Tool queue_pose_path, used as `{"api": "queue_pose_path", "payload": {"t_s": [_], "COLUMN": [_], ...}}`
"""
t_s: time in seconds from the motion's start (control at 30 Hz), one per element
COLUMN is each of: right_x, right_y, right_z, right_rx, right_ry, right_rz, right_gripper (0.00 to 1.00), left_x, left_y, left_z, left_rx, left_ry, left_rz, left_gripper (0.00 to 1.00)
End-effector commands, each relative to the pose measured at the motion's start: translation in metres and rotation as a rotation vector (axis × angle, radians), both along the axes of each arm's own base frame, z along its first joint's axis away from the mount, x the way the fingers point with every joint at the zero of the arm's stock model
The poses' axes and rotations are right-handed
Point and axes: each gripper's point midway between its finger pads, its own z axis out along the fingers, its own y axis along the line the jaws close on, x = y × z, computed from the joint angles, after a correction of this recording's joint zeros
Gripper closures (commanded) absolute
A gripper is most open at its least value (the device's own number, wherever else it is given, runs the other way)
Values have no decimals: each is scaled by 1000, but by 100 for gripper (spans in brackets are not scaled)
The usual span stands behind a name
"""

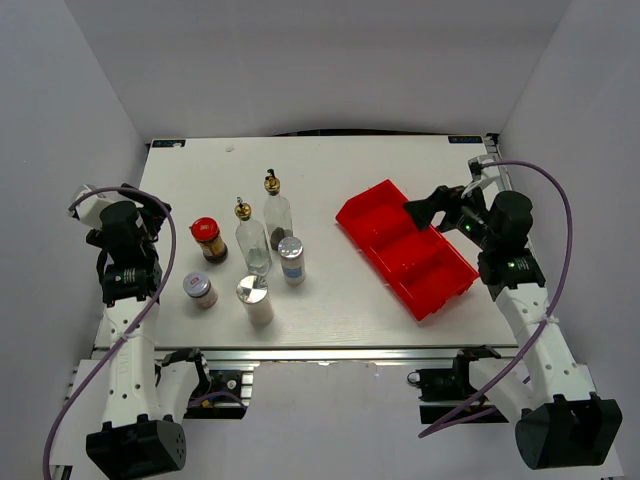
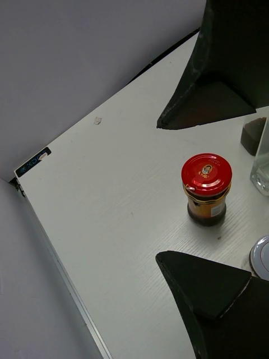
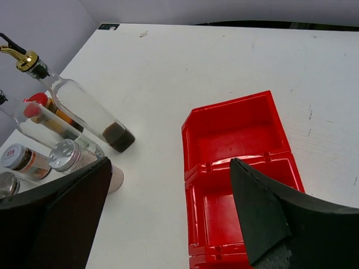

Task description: Organize the condiment bottles

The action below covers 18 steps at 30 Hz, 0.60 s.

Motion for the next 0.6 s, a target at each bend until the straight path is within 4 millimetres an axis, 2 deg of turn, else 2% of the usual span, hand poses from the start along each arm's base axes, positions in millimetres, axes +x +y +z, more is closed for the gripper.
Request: {"api": "queue_pose_path", "payload": {"t_s": [0.0,0.07,0.13,0.2,0.23,0.3,0.33,0.37,0.4,0.43,0.5,0.53,0.57], "right_x": [0,-7,-14,-21,-19,-15,-16,2,3,-3,2,0,2], "right_y": [5,17,27,38,43,56,72,76,86,112,135,150,158], "right_z": [14,21,14,19,14,18,18,12,-6,7,2,14,18], "right_rx": [1,-1,4,24,33,30,13,-66,-109,-136,-164,-151,-149], "right_ry": [-78,-140,-159,-189,-169,-157,-145,-121,-85,-127,-136,-171,-185], "right_rz": [43,135,217,306,342,419,447,396,399,447,493,525,535], "right_gripper": [11,11,11,10,11,11,11,11,11,11,11,11,11], "left_x": [-3,-2,-1,1,3,6,7,7,7,7,7,6,6], "left_y": [3,3,2,0,-1,-4,-4,-3,-3,0,2,3,5], "left_z": [14,12,11,6,7,3,4,2,1,0,-2,-3,-4], "left_rx": [6,4,2,-2,2,5,9,13,13,22,30,33,36], "left_ry": [-25,-28,-32,-29,-42,-45,-52,-44,-42,-35,-21,-15,-11], "left_rz": [22,20,16,1,-11,-34,-36,-34,-30,-22,-11,-5,8], "left_gripper": [2,2,2,2,2,2,2,2,2,2,2,2,2]}}
